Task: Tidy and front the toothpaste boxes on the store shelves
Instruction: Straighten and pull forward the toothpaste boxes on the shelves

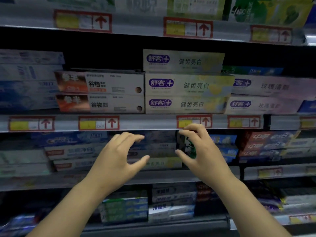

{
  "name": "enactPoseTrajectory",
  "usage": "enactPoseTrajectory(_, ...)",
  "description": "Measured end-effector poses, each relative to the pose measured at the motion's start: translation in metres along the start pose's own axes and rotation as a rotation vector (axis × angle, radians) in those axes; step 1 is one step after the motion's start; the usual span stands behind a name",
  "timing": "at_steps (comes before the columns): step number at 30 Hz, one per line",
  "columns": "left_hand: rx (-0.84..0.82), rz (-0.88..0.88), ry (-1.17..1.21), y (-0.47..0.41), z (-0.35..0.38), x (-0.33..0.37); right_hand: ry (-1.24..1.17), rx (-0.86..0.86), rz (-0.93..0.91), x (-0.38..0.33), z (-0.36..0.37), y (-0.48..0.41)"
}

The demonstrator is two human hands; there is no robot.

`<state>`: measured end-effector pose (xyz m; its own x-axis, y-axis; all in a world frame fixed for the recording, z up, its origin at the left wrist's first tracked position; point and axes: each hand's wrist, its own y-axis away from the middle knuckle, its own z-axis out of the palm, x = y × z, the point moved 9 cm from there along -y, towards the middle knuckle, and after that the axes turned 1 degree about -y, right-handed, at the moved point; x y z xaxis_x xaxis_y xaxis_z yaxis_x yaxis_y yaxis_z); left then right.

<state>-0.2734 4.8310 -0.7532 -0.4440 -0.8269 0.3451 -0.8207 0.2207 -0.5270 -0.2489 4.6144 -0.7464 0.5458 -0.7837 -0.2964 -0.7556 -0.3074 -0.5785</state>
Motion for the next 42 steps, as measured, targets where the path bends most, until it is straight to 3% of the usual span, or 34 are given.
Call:
enactPoseTrajectory(4, -0.135, -0.222, 0.027, 0.025, 0.023, -0.048, -0.085, -0.04, 0.13, 0.011, 0.02, 0.012)
enactPoseTrajectory(9, -0.234, -0.605, 0.219, 0.05, 0.049, -0.093, -0.222, -0.266, 0.563, 0.048, 0.067, 0.031)
enactPoseTrajectory(12, -0.219, -0.679, 0.281, 0.052, 0.055, -0.098, -0.362, -0.351, 0.76, 0.065, 0.094, 0.042)
enactPoseTrajectory(16, -0.167, -0.736, 0.345, 0.049, 0.057, -0.09, -0.478, -0.3, 0.877, 0.087, 0.116, 0.043)
enactPoseTrajectory(25, -0.054, -0.886, 0.367, 0.049, 0.062, -0.109, -0.49, -0.243, 0.874, 0.099, 0.125, 0.043)
enactPoseTrajectory(34, 0.064, -0.909, 0.53, 0.054, 0.053, -0.108, -0.597, -0.1, 0.872, 0.09, 0.106, 0.042)
enactPoseTrajectory(42, 0.348, -0.684, 0.516, 0.053, 0.006, -0.074, -0.569, 0.173, 0.666, 0.054, 0.034, 0.034)
